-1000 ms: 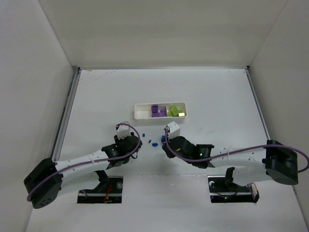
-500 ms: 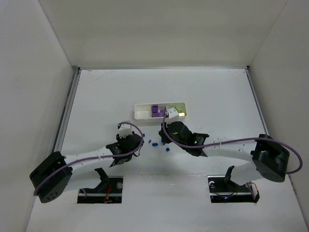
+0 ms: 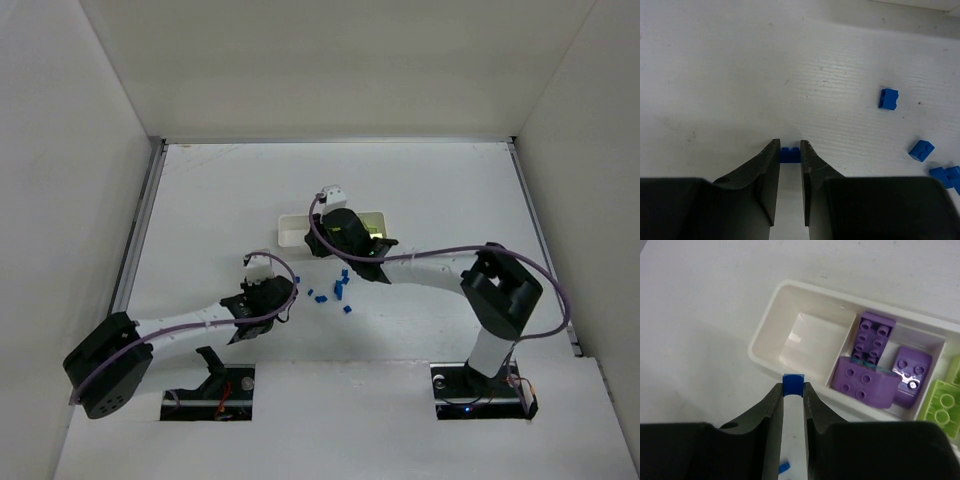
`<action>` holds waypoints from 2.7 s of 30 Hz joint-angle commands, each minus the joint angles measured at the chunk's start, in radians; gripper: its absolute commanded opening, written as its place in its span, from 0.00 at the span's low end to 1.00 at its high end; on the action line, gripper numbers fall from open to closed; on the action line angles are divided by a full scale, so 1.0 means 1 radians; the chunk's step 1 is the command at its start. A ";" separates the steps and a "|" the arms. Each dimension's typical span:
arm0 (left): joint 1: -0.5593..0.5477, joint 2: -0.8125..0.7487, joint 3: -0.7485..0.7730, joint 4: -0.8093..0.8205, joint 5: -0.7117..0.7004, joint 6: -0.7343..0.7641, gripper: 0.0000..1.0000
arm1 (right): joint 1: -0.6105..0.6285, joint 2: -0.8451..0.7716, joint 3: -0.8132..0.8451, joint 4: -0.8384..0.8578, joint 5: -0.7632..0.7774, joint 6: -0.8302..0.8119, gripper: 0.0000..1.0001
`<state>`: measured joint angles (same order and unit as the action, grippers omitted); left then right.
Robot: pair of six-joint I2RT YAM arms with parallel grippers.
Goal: Sort the legos into containers by color
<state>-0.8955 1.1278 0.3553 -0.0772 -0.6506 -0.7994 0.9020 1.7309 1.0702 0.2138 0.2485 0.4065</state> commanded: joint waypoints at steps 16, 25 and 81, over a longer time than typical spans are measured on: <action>0.019 -0.155 0.051 0.011 -0.006 0.031 0.13 | -0.033 0.156 0.235 0.029 -0.028 -0.032 0.44; 0.088 -0.051 0.238 0.132 0.012 0.164 0.14 | -0.036 -0.218 -0.148 0.098 0.129 0.064 0.27; 0.002 -0.307 -0.090 0.185 0.095 0.085 0.38 | 0.163 -0.174 -0.179 -0.252 0.268 0.210 0.15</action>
<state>-0.8959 0.8398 0.2924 0.0811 -0.5320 -0.6895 1.0664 1.6112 0.8173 -0.0086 0.4778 0.6216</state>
